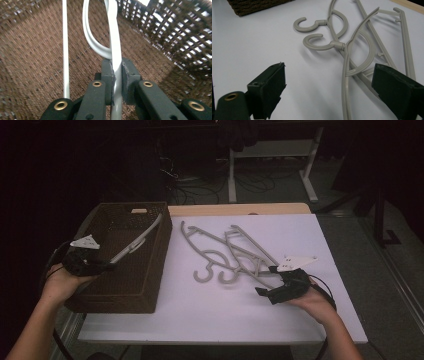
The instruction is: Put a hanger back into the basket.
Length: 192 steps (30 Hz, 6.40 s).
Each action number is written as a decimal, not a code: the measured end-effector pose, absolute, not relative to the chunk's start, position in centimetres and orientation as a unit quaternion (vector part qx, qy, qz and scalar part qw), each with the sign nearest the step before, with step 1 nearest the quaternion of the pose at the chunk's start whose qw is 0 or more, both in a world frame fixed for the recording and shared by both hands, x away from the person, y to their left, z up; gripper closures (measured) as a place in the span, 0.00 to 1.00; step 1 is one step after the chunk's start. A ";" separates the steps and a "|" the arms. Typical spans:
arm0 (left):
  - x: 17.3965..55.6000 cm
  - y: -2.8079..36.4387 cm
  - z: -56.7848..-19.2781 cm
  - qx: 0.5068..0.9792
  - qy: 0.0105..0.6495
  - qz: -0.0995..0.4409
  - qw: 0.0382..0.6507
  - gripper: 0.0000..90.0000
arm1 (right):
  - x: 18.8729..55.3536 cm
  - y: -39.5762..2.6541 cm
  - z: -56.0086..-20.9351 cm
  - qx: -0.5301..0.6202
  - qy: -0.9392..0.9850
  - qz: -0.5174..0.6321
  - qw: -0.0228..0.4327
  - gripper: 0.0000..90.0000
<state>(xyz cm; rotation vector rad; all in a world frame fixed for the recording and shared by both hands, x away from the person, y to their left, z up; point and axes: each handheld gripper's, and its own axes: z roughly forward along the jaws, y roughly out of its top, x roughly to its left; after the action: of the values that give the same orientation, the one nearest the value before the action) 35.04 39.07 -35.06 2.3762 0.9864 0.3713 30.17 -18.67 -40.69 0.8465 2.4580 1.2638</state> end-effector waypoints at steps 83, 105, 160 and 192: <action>34.6 18.0 -34.8 0.851 0.232 0.047 0.469 0.15 | 31.0 -15.6 -43.4 0.211 0.921 0.314 0.095 0.90; 34.8 17.9 -35.4 0.853 0.236 0.040 0.464 0.15 | 29.2 -15.2 -42.6 0.171 0.920 0.353 0.020 0.71; 34.1 15.7 -39.0 0.886 0.221 0.036 0.407 0.16 | 37.8 -23.1 -44.6 0.425 0.851 0.288 0.110 0.99; 33.3 16.4 -39.6 0.873 0.244 0.039 0.421 0.16 | 35.0 -7.7 -45.1 0.305 0.888 0.340 0.043 0.80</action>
<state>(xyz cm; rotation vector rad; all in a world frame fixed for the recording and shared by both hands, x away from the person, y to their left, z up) 33.29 16.39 -39.58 2.1871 0.6120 0.0984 34.99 -7.74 -45.08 0.9318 2.7168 1.0410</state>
